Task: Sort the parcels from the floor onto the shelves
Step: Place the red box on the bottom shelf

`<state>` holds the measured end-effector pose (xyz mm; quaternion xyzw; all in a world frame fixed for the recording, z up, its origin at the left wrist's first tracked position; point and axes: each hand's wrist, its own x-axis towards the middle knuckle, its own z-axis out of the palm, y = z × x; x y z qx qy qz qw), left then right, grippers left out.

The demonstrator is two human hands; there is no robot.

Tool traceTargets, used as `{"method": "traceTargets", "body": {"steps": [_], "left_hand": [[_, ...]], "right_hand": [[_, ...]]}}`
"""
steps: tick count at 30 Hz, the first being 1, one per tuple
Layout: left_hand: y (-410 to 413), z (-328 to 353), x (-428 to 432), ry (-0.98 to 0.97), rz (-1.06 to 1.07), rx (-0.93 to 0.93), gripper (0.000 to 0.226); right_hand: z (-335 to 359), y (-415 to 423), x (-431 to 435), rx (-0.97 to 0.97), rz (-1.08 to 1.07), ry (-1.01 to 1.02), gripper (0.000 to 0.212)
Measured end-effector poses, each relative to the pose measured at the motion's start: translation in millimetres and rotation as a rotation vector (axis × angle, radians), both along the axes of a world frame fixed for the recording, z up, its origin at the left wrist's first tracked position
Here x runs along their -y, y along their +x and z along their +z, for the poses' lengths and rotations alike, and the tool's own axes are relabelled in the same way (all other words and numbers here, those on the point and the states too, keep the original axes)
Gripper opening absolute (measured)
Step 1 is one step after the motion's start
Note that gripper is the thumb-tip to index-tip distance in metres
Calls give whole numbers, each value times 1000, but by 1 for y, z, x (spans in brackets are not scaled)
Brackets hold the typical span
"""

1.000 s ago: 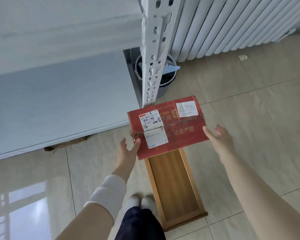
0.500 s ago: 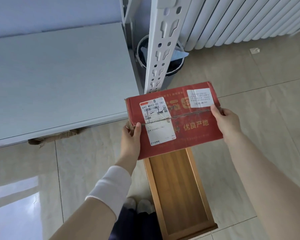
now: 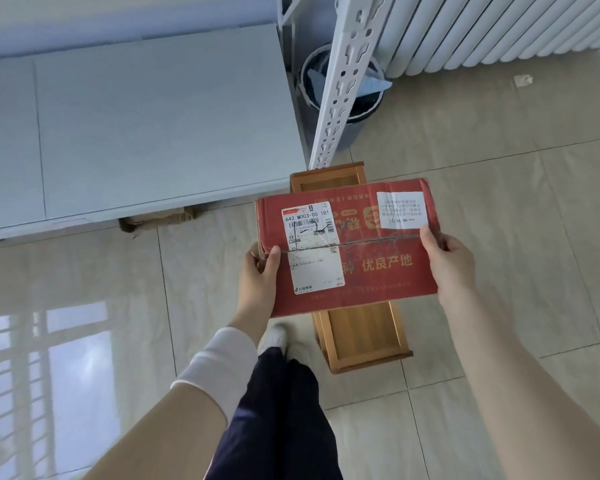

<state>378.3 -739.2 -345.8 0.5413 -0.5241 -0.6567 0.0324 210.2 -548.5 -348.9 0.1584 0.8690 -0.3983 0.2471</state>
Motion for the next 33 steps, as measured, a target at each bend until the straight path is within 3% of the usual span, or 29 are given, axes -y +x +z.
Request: {"method": "traceTargets", "body": {"steps": [4,22,31,33], "left_hand": [[55,13,-14,-30,29,38,26],[325,76,-75,-120,131,67,15],[403,97,-95,-127,300,82,12],[412,106,-97,-129,353,57,20]], "right_hand": [[15,53,-12,15,20,-50,47],[76,306,-64,86,59,-168,43],[103,357,-51,82,213,-234,37],[115,360,-48,62,249,-260,34]]}}
